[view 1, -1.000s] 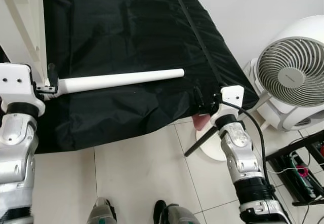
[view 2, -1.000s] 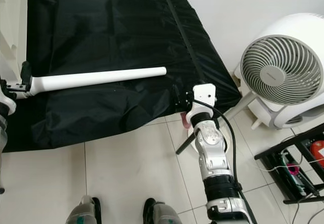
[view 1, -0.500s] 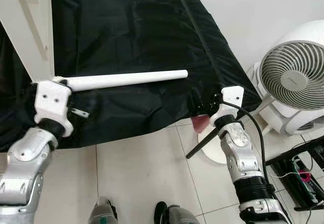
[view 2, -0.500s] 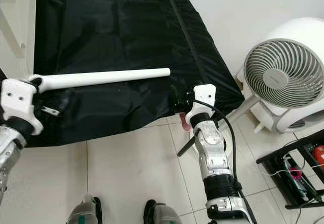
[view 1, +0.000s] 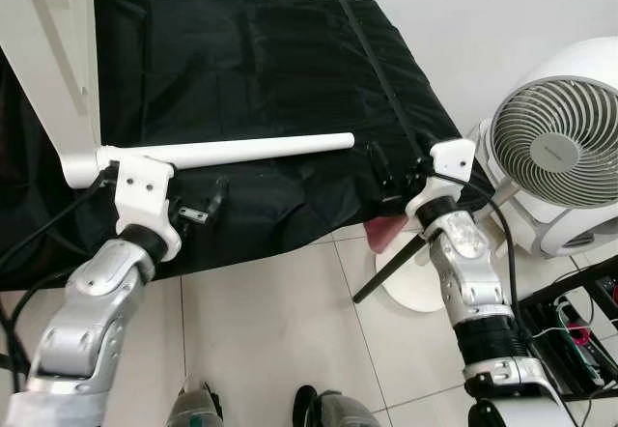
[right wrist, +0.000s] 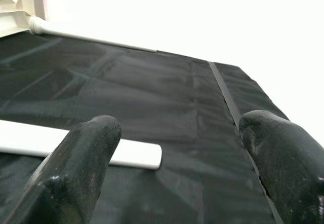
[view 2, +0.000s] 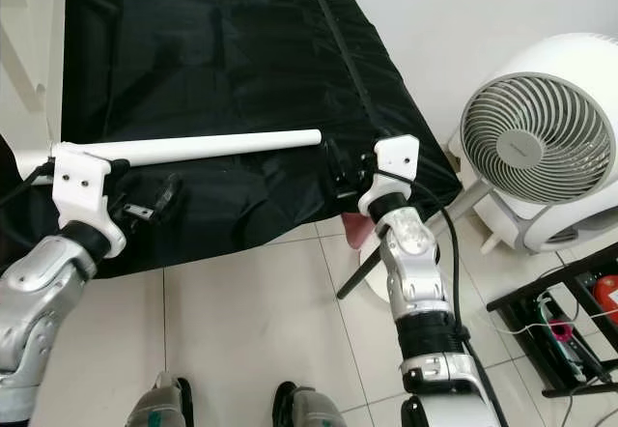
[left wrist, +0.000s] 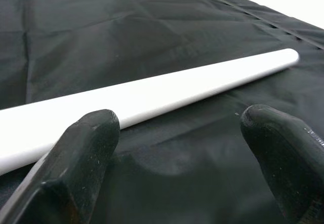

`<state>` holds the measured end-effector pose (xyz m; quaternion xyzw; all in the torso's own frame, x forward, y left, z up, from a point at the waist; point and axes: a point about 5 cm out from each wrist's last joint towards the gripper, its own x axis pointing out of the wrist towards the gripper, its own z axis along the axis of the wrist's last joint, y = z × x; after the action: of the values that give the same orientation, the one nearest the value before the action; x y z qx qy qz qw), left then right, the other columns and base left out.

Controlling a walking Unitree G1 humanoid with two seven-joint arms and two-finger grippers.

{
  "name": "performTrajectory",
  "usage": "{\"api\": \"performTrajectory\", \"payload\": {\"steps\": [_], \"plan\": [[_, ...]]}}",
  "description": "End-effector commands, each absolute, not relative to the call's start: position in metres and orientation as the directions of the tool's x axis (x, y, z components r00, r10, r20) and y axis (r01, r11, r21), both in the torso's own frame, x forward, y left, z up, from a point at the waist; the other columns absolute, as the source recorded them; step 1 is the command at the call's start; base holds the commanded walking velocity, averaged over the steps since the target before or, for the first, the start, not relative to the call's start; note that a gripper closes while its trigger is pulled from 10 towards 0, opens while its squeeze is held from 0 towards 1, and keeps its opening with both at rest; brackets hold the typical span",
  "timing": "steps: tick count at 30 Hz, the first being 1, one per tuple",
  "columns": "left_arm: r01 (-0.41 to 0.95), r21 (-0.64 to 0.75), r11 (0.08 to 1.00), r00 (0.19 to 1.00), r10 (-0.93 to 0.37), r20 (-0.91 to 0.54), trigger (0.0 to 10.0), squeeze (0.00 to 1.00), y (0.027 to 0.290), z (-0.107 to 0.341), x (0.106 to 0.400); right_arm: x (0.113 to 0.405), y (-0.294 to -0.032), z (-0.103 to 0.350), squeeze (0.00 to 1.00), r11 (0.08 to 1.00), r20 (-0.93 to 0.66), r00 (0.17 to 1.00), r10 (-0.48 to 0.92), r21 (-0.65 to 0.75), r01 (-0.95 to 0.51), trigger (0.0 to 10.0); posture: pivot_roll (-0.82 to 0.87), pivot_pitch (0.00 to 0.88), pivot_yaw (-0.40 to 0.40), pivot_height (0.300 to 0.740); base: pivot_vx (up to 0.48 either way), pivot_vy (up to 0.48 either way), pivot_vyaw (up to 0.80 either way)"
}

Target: Building children table

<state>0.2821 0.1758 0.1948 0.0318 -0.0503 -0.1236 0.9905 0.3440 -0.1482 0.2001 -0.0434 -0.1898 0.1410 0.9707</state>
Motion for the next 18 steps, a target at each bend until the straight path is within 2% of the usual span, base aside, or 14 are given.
{"api": "performTrajectory", "payload": {"steps": [1,2,3,4,7,11,16,18], "plan": [[0.204,0.048,0.978,0.976,-0.207,0.071,10.0,0.0,0.178,0.192,0.287,0.348,-0.157,0.209,1.0,0.957,0.376,0.883,0.28,-0.182,-0.226,10.0,0.1,0.127,-0.134,0.74,0.0,0.0,0.0],[0.204,0.048,0.978,0.976,-0.207,0.071,10.0,0.0,0.178,0.192,0.287,0.348,-0.157,0.209,1.0,0.957,0.376,0.883,0.28,-0.182,-0.226,10.0,0.1,0.127,-0.134,0.74,0.0,0.0,0.0],[0.21,0.023,0.977,0.975,-0.211,0.069,10.0,0.0,0.176,0.194,0.291,0.351,-0.157,0.22,0.67,0.956,0.405,0.871,0.277,-0.211,-0.206,10.0,0.1,0.124,-0.134,0.74,0.0,0.0,0.0],[0.204,0.011,0.979,0.977,-0.205,0.067,10.0,0.0,0.175,0.196,0.296,0.353,-0.157,0.234,0.0,0.951,0.44,0.854,0.28,-0.248,-0.184,10.0,0.1,0.121,-0.131,0.74,0.0,0.0,0.0],[0.199,0.006,0.98,0.978,-0.199,0.066,10.0,0.0,0.175,0.197,0.299,0.355,-0.156,0.242,0.0,0.948,0.461,0.841,0.282,-0.27,-0.17,10.0,0.1,0.121,-0.131,0.74,0.0,0.0,0.0],[0.175,-0.048,0.983,0.983,-0.173,0.054,10.0,0.0,0.172,0.197,0.307,0.36,-0.15,0.279,0.0,0.93,0.556,0.78,0.287,-0.355,-0.089,10.0,0.09,0.108,-0.11,0.74,0.0,0.0,0.0],[0.151,-0.065,0.986,0.988,-0.149,0.044,10.0,0.0,0.172,0.195,0.31,0.361,-0.147,0.291,0.0,0.921,0.581,0.76,0.291,-0.385,-0.059,10.0,0.09,0.103,-0.108,0.74,0.0,0.0,0.0],[0.106,-0.086,0.991,0.994,-0.104,0.032,10.0,0.0,0.172,0.194,0.313,0.362,-0.136,0.312,0.0,0.886,0.626,0.71,0.322,-0.464,0.008,10.0,0.1,0.095,-0.109,0.74,0.0,0.0,0.0]]}}
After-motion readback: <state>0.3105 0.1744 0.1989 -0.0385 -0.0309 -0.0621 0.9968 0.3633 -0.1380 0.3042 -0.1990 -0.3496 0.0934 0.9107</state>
